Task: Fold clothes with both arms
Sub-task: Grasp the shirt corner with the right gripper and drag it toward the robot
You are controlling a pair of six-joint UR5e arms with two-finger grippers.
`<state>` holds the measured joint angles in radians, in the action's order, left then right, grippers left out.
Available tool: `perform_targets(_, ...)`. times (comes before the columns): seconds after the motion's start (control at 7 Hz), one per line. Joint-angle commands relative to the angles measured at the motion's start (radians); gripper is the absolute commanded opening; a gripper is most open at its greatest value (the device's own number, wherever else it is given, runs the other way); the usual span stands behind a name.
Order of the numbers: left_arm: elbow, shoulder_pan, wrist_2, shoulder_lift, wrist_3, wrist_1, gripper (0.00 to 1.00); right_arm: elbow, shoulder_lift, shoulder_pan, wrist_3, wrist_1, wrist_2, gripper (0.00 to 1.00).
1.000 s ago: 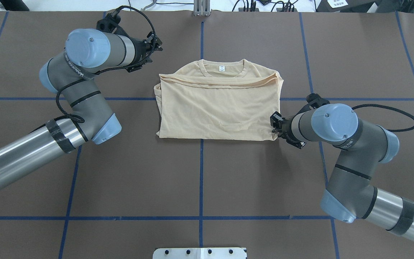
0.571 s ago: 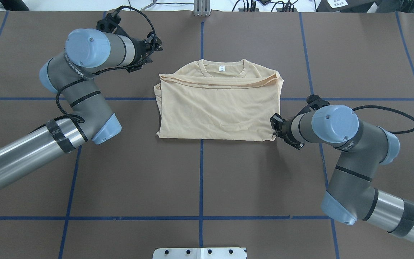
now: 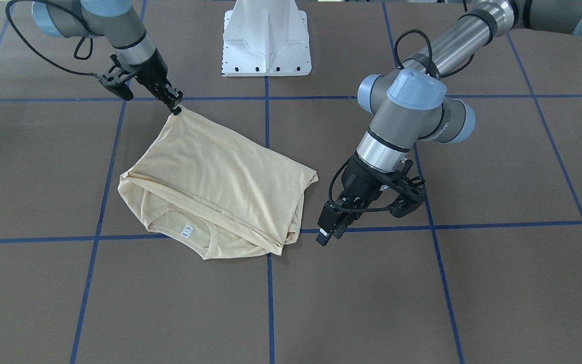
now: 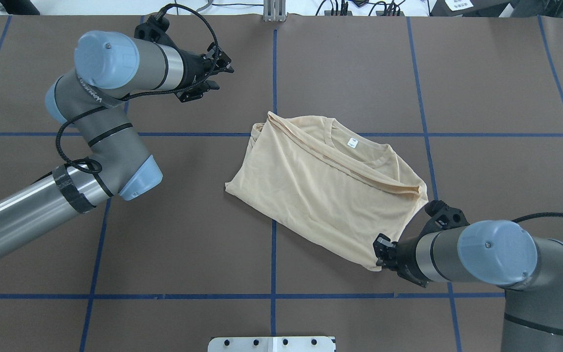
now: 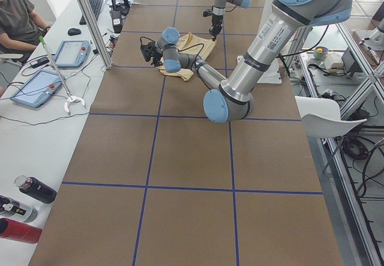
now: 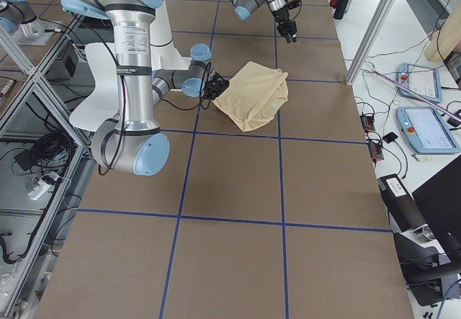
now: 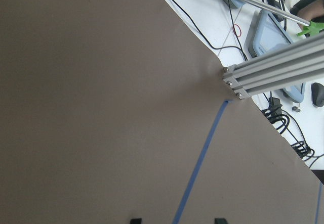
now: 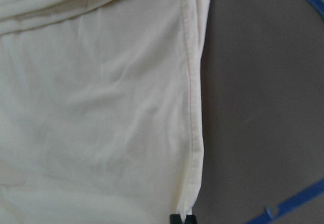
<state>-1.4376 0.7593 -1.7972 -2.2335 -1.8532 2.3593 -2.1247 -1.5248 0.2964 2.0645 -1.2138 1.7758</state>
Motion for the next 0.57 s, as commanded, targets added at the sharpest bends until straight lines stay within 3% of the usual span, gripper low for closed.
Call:
perform_targets(0.0, -0.125, -0.008, -0.086, 0.086, -0.03, 0.0, 0.58, -0.086, -0.009, -0.096, 0.047, -0.062, 0.088, 0.0)
perform_targets(0.14, -0.141, -0.036, -0.085, 0.097, -0.047, -0.017, 0.58, -0.087, -0.008, -0.132, 0.074, -0.062, 0.085, 0.98)
perform_targets(0.43, -0.199, -0.108, -0.074, 0.11, -0.055, -0.126, 0.62, -0.101, -0.009, -0.139, 0.079, -0.062, 0.083, 1.0)
